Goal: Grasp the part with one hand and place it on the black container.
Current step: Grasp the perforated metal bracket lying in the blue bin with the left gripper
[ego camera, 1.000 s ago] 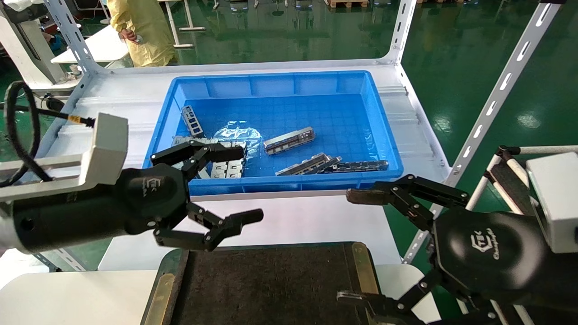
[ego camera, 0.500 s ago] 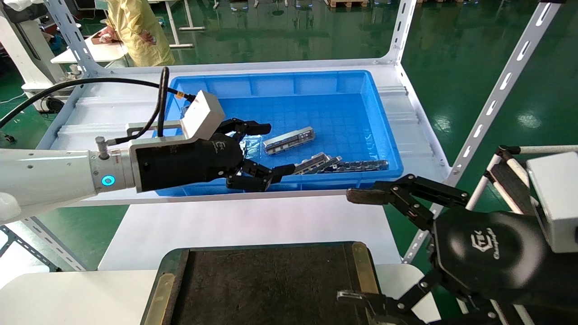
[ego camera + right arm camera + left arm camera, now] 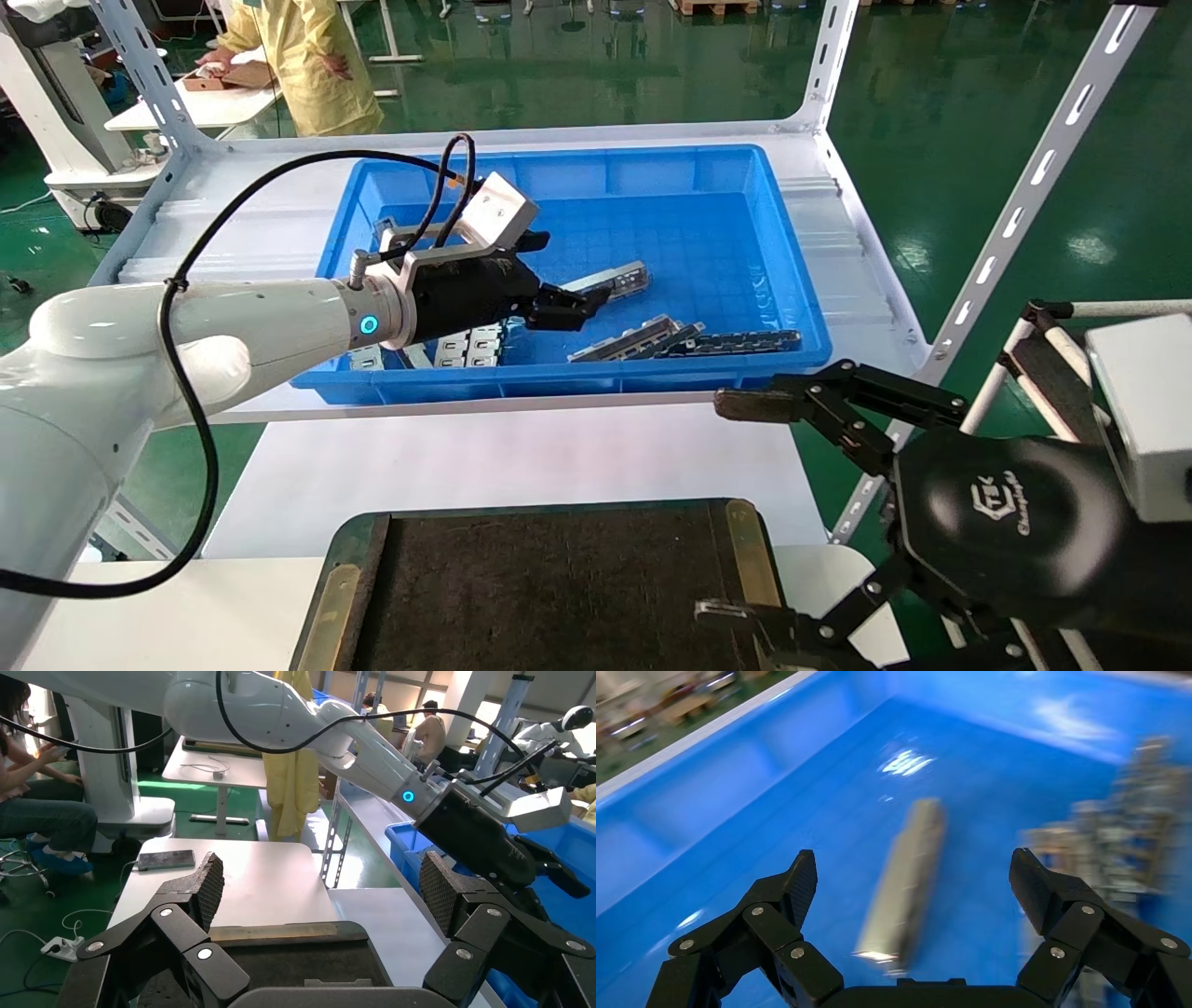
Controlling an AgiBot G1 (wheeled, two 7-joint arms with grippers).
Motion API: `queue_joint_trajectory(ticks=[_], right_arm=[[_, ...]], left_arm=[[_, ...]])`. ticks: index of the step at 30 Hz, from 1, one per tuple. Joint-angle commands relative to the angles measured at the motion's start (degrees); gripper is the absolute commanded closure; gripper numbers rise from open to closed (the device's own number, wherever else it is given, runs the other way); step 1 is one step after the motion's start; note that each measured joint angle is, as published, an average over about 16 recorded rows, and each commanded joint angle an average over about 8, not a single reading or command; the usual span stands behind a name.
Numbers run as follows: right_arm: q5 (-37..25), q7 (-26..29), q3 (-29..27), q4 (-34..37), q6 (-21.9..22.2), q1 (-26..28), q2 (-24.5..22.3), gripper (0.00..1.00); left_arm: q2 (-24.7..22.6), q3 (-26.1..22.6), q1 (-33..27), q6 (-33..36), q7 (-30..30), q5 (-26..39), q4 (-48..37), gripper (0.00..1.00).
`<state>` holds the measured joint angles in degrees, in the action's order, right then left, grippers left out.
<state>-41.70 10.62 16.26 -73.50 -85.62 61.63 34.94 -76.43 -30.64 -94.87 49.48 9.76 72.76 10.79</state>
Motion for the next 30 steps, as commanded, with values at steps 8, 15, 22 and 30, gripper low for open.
queue_joint_trajectory(ticks=[8, 15, 22, 30], right_arm=[[0.03, -0.02, 0.04, 0.0, 0.02, 0.01, -0.02, 0.14], [0.05, -0.03, 0.07, 0.0, 0.03, 0.01, -0.03, 0.98], [0.06, -0.05, 0.09, 0.0, 0.04, 0.02, -0.04, 1.0], [0.09, -0.06, 0.13, 0.0, 0.06, 0.03, -0.05, 1.0]], left_arm=[[-2.08, -2.65, 1.44, -6.66, -1.47, -1.03, 1.02, 0.01], [-2.1, -6.92, 2.97, -8.65, -4.78, -2.52, 4.06, 0.84], [-2.05, -11.35, 3.65, -11.27, -7.52, -4.18, 5.91, 1.0], [-2.0, -15.92, 4.14, -13.86, -9.91, -6.4, 7.14, 1.0]])
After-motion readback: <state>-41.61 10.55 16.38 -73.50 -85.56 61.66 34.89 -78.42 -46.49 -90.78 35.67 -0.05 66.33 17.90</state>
